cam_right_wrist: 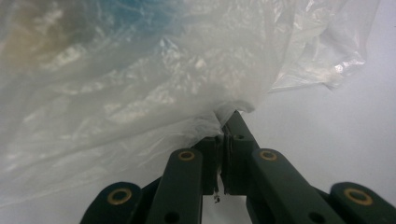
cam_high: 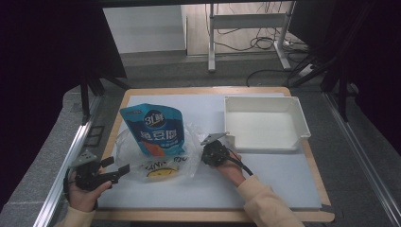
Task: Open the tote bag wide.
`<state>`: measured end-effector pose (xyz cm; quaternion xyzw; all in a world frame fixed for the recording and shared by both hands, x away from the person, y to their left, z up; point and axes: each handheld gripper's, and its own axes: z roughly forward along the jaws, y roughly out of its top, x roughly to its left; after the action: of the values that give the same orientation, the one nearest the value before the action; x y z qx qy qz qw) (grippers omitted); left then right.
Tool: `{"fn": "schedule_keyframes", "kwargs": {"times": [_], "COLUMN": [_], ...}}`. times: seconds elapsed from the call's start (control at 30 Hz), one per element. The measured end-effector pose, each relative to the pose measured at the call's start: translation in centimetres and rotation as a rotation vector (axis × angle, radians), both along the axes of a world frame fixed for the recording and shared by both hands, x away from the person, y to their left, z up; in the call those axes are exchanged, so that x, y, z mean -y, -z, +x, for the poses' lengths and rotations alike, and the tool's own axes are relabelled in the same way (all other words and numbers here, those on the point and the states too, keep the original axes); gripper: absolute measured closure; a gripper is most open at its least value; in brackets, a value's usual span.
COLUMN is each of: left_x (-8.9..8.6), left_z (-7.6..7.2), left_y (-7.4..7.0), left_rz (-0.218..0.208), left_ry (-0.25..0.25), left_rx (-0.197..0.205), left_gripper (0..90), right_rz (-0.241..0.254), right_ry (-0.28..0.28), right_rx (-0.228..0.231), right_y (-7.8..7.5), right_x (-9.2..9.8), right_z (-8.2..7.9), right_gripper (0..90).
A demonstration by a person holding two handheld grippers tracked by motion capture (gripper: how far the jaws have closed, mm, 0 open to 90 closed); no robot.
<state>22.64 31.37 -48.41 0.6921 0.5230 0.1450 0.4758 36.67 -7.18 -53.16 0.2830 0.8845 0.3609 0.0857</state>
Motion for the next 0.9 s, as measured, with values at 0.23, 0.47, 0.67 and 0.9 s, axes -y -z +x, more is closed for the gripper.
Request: {"fn": "schedule_keyframes", "kwargs": {"times": [0.23, 0.47, 0.67, 0.9], "left_x": [-0.3, -0.4, -0.4, -0.5], "left_z": [0.9, 4.3, 7.2, 7.7], "left_y": [-4.8, -7.4, -6.2, -5.5], "left_rz": [-0.033, -0.019, 0.0, 0.01], "left_ry": [-0.017, -0.018, 0.004, 0.016], "left_rx": [0.064, 0.079, 0.01, -0.012], "left_gripper": [19.6, 25.1, 31.2, 47.0], "right_rz": [0.001, 0.0, 0.001, 0.002], "right_ry": [0.002, 0.001, 0.0, 0.002], "right_rx": [0.0, 0.003, 0.003, 0.001], "right_y": [0.0, 0.0, 0.0, 0.0], "right_x": [0.0, 0.0, 0.0, 0.0], "right_z": [0.0, 0.0, 0.0, -0.1], "right_gripper": [84.8, 84.7, 84.4, 84.0]}}
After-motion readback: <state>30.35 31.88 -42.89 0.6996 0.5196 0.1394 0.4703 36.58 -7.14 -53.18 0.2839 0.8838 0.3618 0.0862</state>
